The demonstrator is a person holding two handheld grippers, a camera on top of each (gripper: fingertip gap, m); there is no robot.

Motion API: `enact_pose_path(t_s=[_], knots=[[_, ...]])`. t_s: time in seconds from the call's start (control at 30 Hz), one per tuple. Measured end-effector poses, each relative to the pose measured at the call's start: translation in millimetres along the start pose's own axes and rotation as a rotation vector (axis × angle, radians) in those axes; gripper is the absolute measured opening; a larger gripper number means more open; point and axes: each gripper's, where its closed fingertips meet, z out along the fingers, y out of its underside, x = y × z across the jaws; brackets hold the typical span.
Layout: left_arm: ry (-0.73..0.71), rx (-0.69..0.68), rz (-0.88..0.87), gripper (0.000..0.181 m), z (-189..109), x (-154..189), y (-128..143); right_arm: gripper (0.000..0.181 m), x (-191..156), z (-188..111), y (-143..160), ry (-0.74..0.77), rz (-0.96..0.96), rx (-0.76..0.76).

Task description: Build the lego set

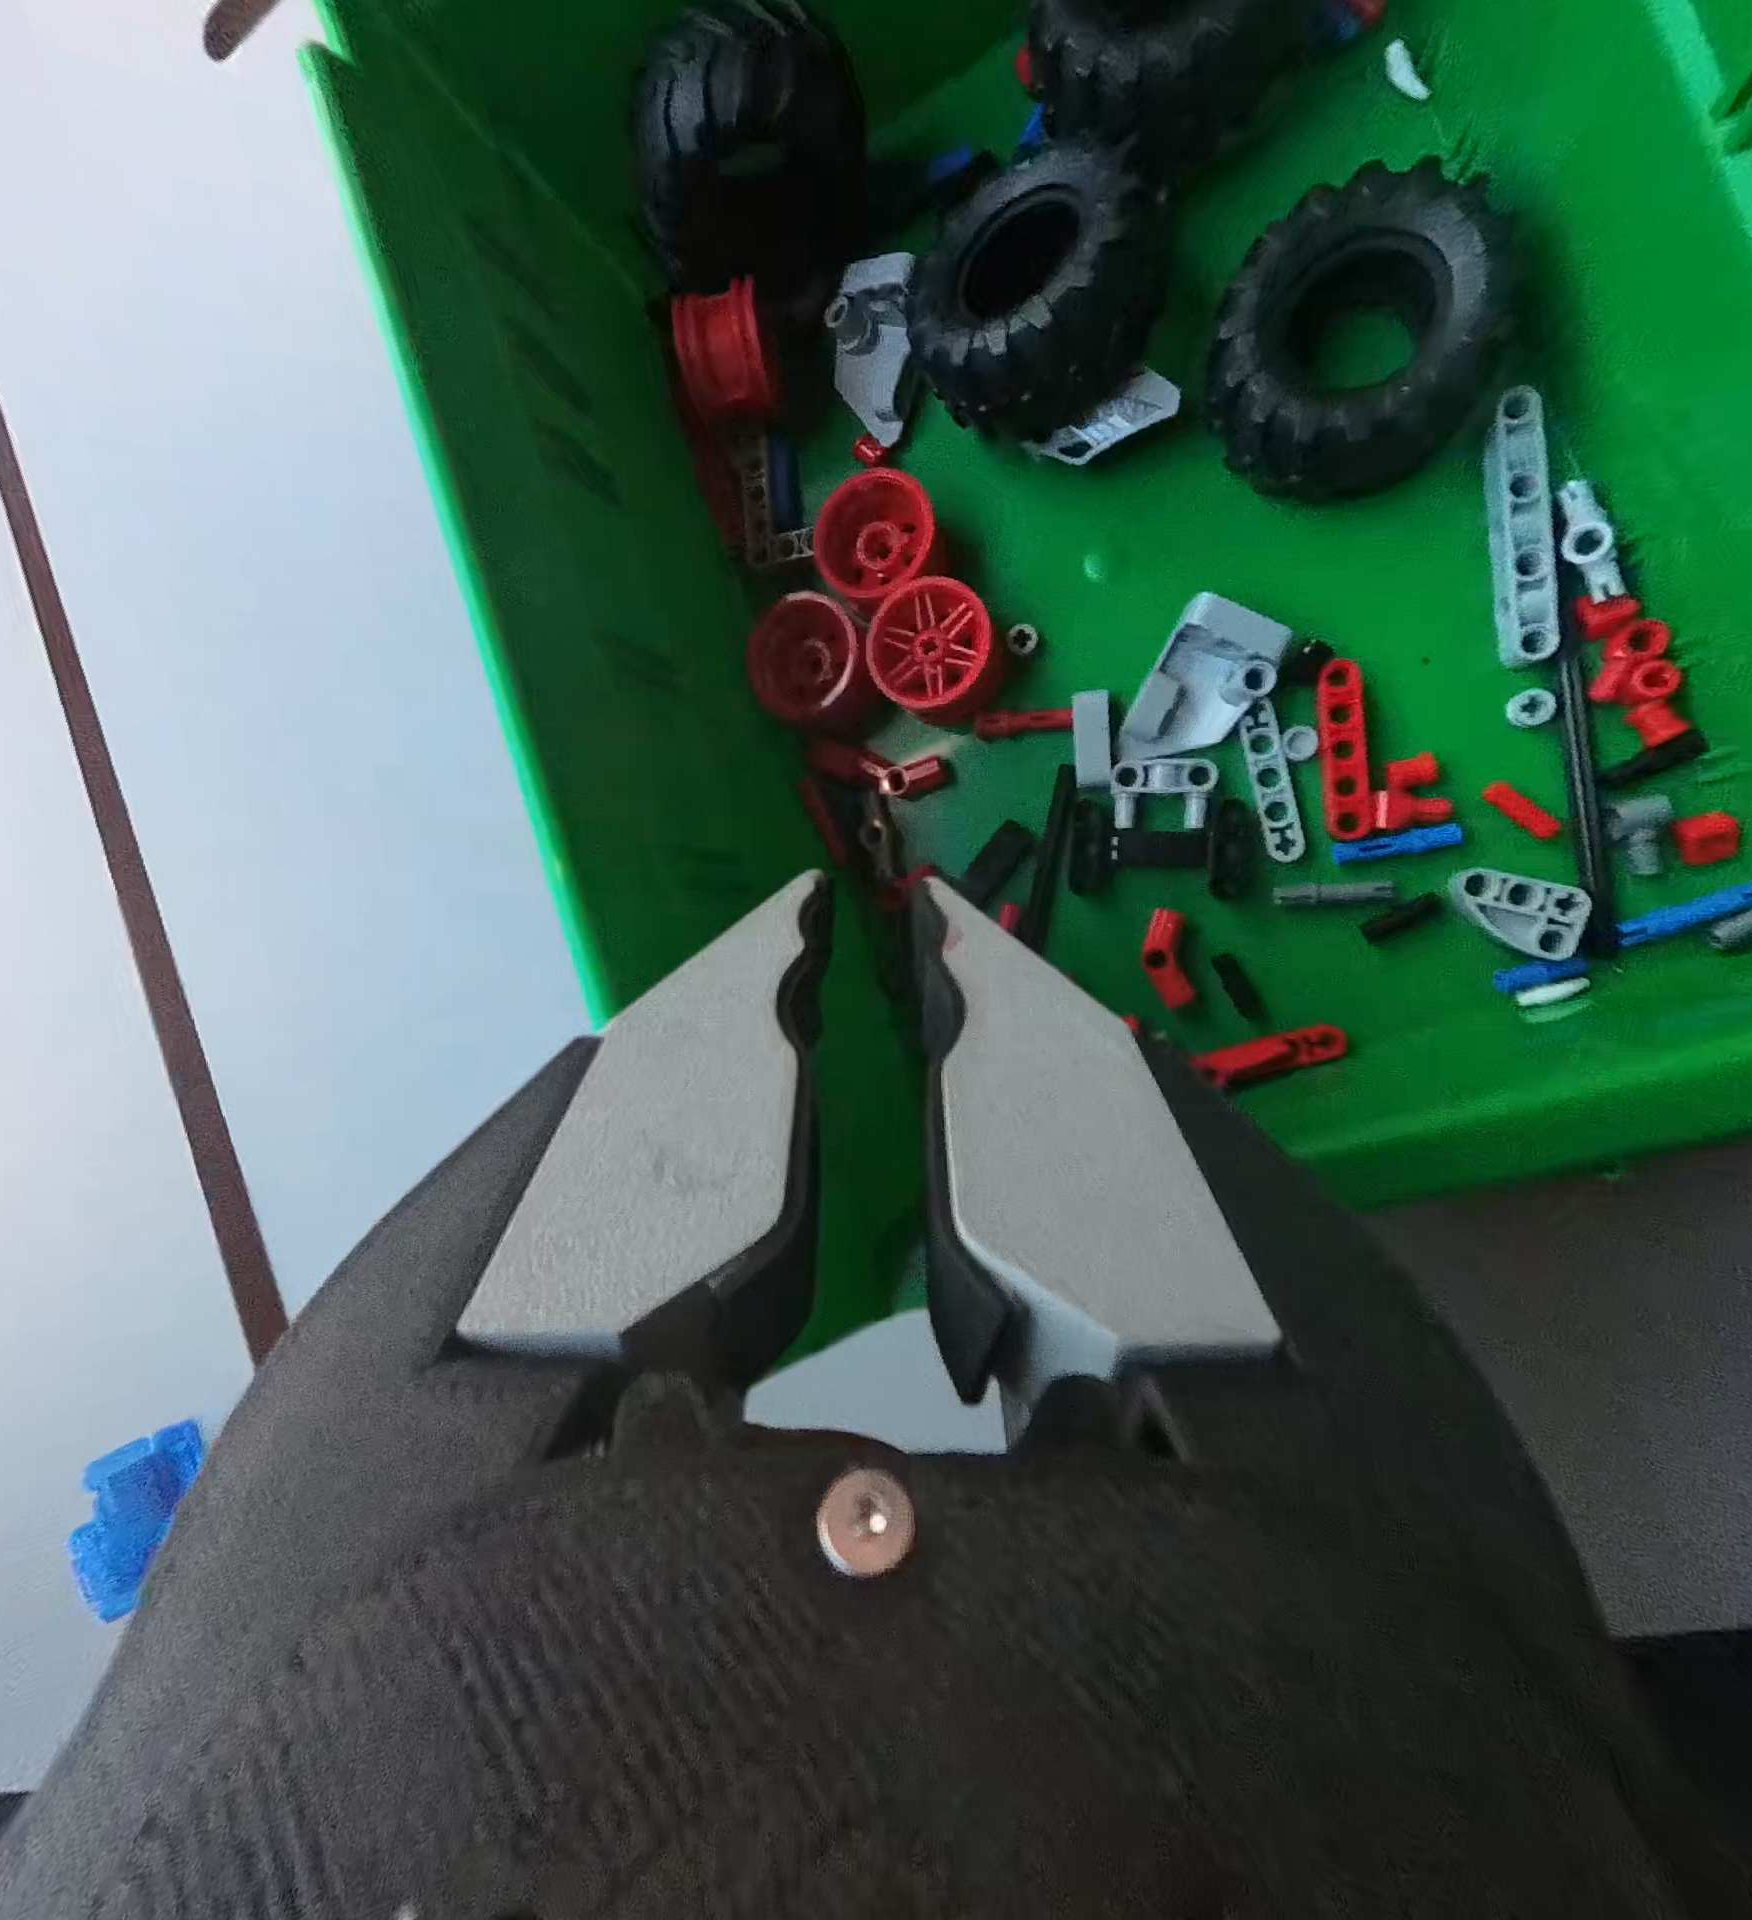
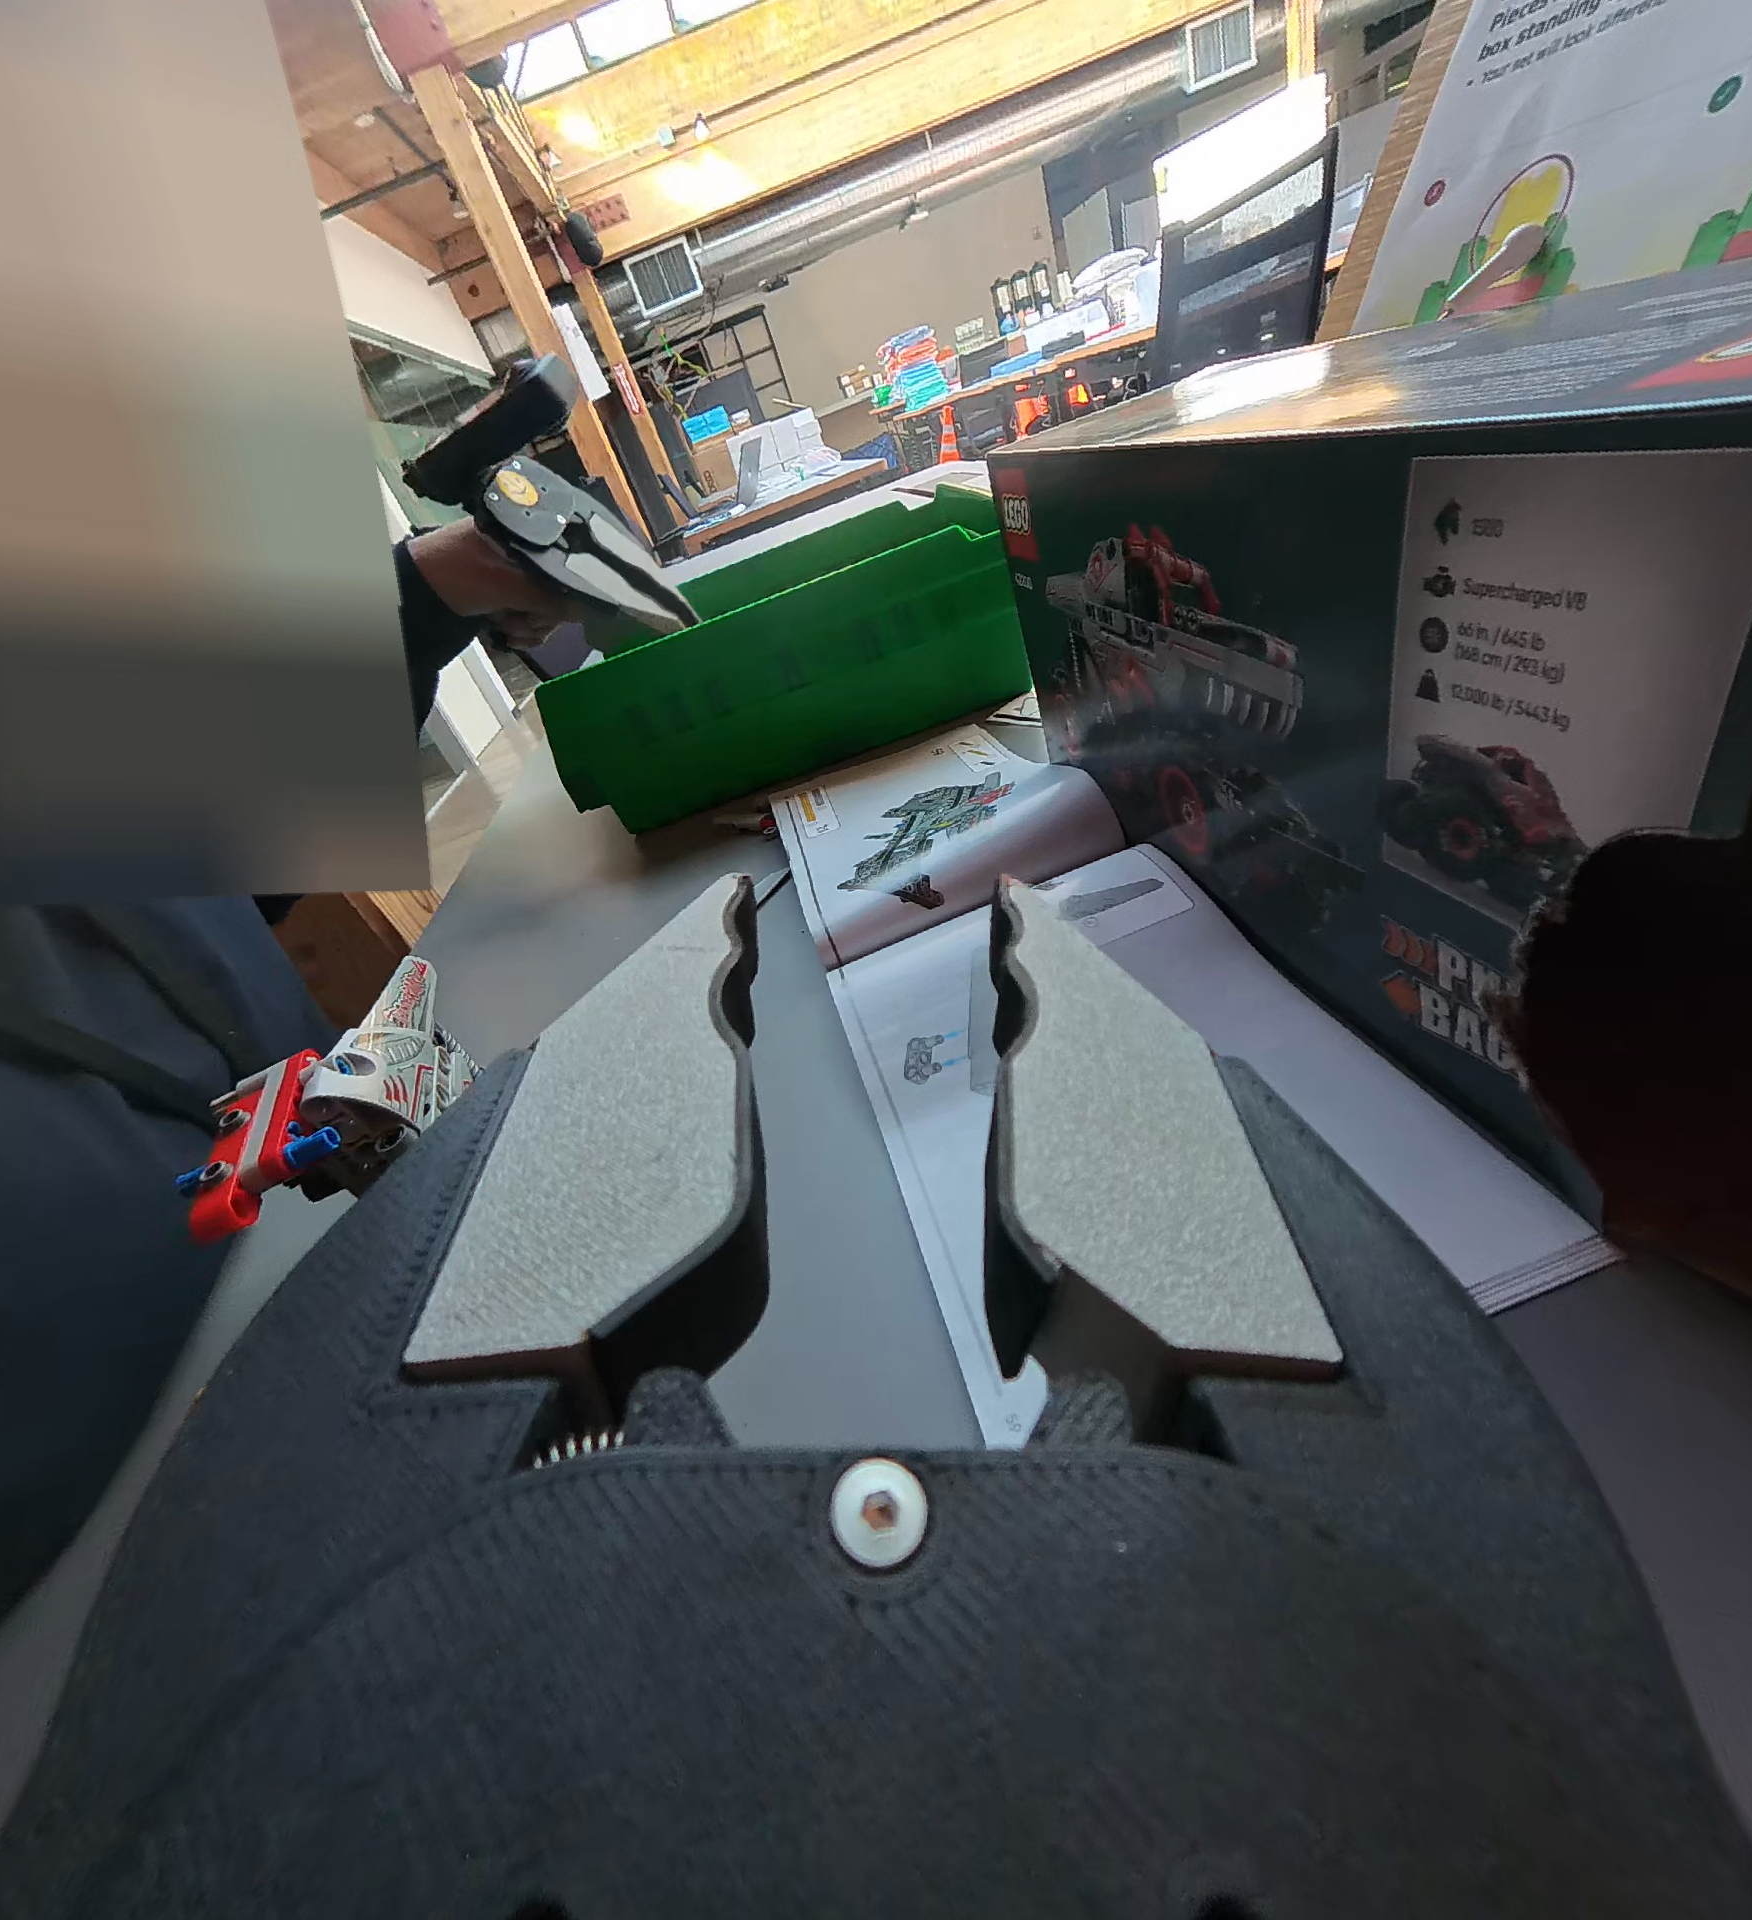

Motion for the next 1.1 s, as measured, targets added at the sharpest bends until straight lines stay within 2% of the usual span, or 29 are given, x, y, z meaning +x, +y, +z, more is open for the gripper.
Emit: enact_pose_path(t_s=[0.03, 0.13, 0.2, 0.3, 0.4, 0.47, 0.5, 0.6, 0.67, 0.77, 0.87, 0.9, 1.0, 1.1], knots=[[0.044, -0.008, 0.017, 0.009, 0, 7, 3, 0.042, 0, 0, 0, 0.001, 0.001, -0.001], [0.256, -0.055, 0.073, 0.01, 2, 37, 11, 0.043, 1, 0, 0, 0.001, 0.01, 0.0], [0.409, -0.177, 0.141, 0.014, 5, 58, 28, 0.043, 2, 0, 0, 0.002, 0.013, 0.002], [0.352, -0.312, 0.202, 0.012, 22, 53, 40, 0.043, 2, 0, 0, 0.003, 0.012, 0.002], [0.385, -0.349, 0.254, 0.011, 25, 62, 38, 0.042, 2, -1, -1, 0.006, 0.013, 0.006], [0.212, -0.352, 0.281, 0.011, 38, 41, 31, 0.043, 2, -1, -2, 0.006, 0.017, 0.012], [0.164, -0.348, 0.277, 0.01, 43, 34, 27, 0.043, 2, -2, -2, 0.005, 0.018, 0.014], [0.227, -0.278, 0.239, 0.011, 43, 43, 12, 0.042, 2, -2, -2, 0.005, 0.018, 0.015], [0.246, -0.18, 0.217, 0.01, 39, 48, -5, 0.043, 4, -2, -2, 0.013, 0.021, 0.019], [0.386, -0.09, 0.241, 0.01, 24, 76, -14, 0.043, 7, -4, -4, 0.025, 0.038, 0.033], [0.535, -0.104, 0.344, 0.012, 11, 106, -3, 0.043, 10, -5, -6, 0.031, 0.058, 0.046], [0.524, -0.121, 0.367, 0.014, 12, 107, -1, 0.043, 11, -5, -6, 0.033, 0.061, 0.047], [0.328, -0.102, 0.337, 0.015, 20, 78, -10, 0.043, 11, -5, -5, 0.041, 0.053, 0.043], [0.323, 0.02, 0.213, 0.01, 9, 64, -28, 0.043, 10, -5, -5, 0.047, 0.042, 0.041]])
